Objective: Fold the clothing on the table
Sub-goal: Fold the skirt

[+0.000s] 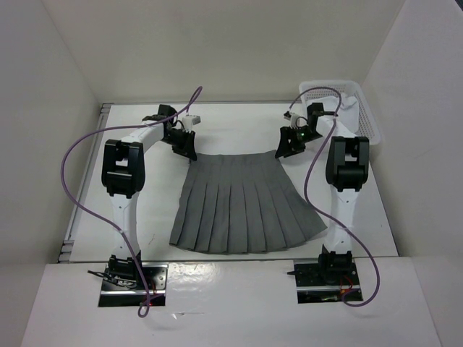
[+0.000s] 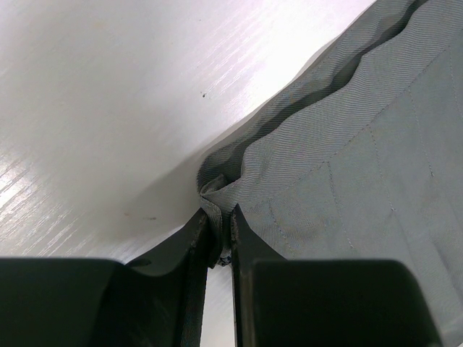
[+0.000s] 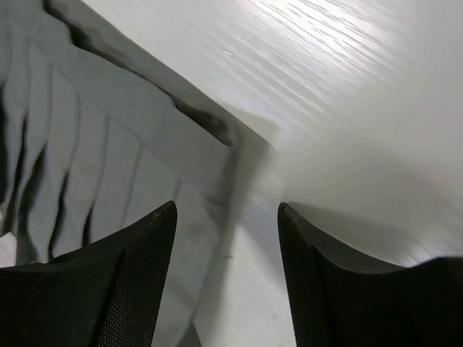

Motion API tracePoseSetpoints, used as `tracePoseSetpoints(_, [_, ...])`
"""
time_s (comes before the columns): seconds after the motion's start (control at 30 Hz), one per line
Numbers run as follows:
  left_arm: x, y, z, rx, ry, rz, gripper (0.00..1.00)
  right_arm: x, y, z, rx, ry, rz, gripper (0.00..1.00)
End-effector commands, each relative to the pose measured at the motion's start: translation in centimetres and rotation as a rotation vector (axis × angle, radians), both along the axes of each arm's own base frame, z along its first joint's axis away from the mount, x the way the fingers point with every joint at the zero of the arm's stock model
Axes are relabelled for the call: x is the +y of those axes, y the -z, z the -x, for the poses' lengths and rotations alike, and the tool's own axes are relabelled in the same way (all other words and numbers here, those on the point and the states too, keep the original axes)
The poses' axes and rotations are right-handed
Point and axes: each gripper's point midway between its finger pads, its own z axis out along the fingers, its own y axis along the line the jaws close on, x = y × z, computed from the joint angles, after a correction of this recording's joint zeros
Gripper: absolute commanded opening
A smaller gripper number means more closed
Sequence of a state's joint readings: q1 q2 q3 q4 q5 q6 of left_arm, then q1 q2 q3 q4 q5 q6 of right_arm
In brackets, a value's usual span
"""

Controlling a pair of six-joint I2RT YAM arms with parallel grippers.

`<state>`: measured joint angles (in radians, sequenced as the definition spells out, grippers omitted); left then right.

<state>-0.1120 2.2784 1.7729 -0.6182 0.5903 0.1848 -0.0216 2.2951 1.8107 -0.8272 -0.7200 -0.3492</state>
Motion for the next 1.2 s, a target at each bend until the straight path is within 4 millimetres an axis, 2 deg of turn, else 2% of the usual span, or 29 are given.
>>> tracePoseSetpoints(0.0, [0.4,1.7,1.2,0.048,0.024,-0.009,0.20,1.7,-0.2,-0.8,-0.024,-0.048,-0.011,0.62])
tracePoseSetpoints(0.1, [0.4,1.7,1.2,0.048,0.024,-0.009,0.20,2.5,0.2,-0.8,-0.017,-0.065,-0.003,0.61])
tracePoseSetpoints(0.23, [0.4,1.7,1.2,0.048,0.024,-0.009,0.20,2.5,1.2,-0.6,0.004,-0.066,-0.003,0.55])
tracePoseSetpoints(0.43, [0.7,2.6,1.6,0.069,0.028,-0.022,0.21,2.5,1.1,-1.1,-0.005,-0.066,-0.003,0.52])
tracePoseSetpoints(0.63, [0.6,2.4,1.3,0.060,0.028,-0.022,0.21,2.4,2.1,-0.9,0.015,-0.063,0.006,0.50])
tracePoseSetpoints(0.8, [0.7,3.3,1.7,0.083,0.035,-0.026,0.21,2.4,2.5,-1.0,0.021,-0.057,0.005,0.44])
tracePoseSetpoints(0.97, [0.6,2.9,0.8,0.067,0.042,-0.027,0.20,2.5,3.2,-1.3,0.040,-0.042,0.001,0.34])
tracePoseSetpoints(1.0, [0.6,2.7,0.8,0.067,0.042,-0.027,0.20,2.5,2.9,-1.7,0.027,-0.042,0.001,0.28])
tracePoseSetpoints(1.1, [0.5,2.1,-0.1,0.047,0.042,-0.025,0.17,2.5,2.8,-2.2,0.014,-0.042,0.001,0.19])
tracePoseSetpoints(1.17, [0.5,2.0,-0.4,0.037,0.049,-0.027,0.15,2.6,2.4,-2.5,0.008,-0.035,-0.001,0.08])
